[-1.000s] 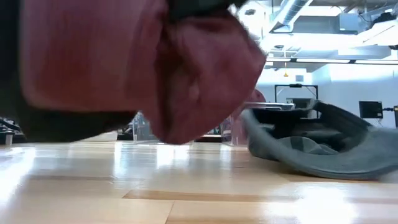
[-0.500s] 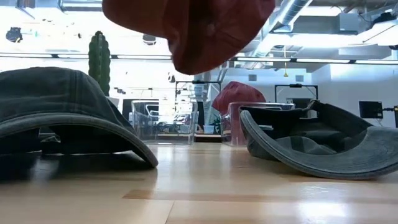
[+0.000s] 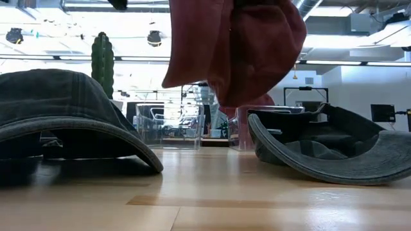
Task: Pick & Place hat
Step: Put the red cap into the right transparent bin
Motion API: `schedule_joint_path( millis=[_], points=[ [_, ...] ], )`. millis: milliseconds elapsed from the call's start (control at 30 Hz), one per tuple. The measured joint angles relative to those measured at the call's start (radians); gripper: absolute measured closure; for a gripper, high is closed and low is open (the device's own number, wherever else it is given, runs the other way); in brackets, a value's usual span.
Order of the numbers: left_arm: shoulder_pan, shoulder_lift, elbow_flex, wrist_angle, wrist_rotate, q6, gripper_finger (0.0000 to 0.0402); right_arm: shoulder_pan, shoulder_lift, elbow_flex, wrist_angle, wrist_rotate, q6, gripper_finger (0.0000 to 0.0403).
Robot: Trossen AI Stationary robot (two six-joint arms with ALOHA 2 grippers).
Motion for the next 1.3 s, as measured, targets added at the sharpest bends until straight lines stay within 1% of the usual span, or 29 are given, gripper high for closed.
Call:
schedule_joint_path(
  millis=[100, 267, 533, 667, 767, 833, 900, 933, 1033, 1167, 1233, 1300],
  points=[
    [0.064, 0.000, 0.000, -0.017, 0.004, -0.068, 0.0279, -0.022, 0.004, 0.000, -0.015, 0.012, 0.011, 0.0402],
    [0.134, 0.000, 0.000, -0.103, 0.070, -0.208, 0.0279, -0.048, 0.005, 0.000, -0.014, 0.016, 0.009, 0.0402],
    [0.163, 0.000, 0.000, -0.154, 0.072, -0.309, 0.0279, -0.046, 0.005, 0.000, 0.008, 0.005, 0.008, 0.0402],
    [0.178, 0.000, 0.000, -0.168, 0.054, -0.378, 0.0281, -0.045, 0.005, 0.000, 0.025, -0.023, 0.008, 0.0401],
    [0.185, 0.000, 0.000, -0.173, 0.053, -0.401, 0.0300, -0.046, 0.005, 0.000, 0.026, -0.062, -0.003, 0.0399],
    [0.182, 0.000, 0.000, -0.175, 0.058, -0.409, 0.0331, -0.046, 0.005, 0.000, 0.026, -0.106, -0.018, 0.0397],
    [0.181, 0.000, 0.000, -0.174, 0.108, -0.413, 0.0375, -0.045, 0.005, 0.000, 0.026, -0.148, -0.027, 0.0392],
    [0.181, 0.000, 0.000, -0.173, 0.144, -0.426, 0.0385, -0.045, 0.005, 0.000, 0.022, -0.157, -0.028, 0.0388],
    [0.182, 0.000, 0.000, -0.176, 0.208, -0.469, 0.0387, -0.045, 0.002, 0.000, 0.008, -0.160, -0.028, 0.0374],
    [0.182, 0.000, 0.000, -0.216, 0.262, -0.543, 0.0388, -0.045, -0.016, 0.000, -0.030, -0.145, -0.027, 0.0358],
    [0.185, 0.000, 0.000, -0.225, 0.298, -0.582, 0.0388, -0.045, -0.025, 0.000, -0.055, -0.102, -0.022, 0.0357],
    [0.188, 0.000, 0.000, -0.231, 0.345, -0.599, 0.0388, -0.045, -0.037, 0.000, -0.103, -0.036, -0.021, 0.0359]
  ],
)
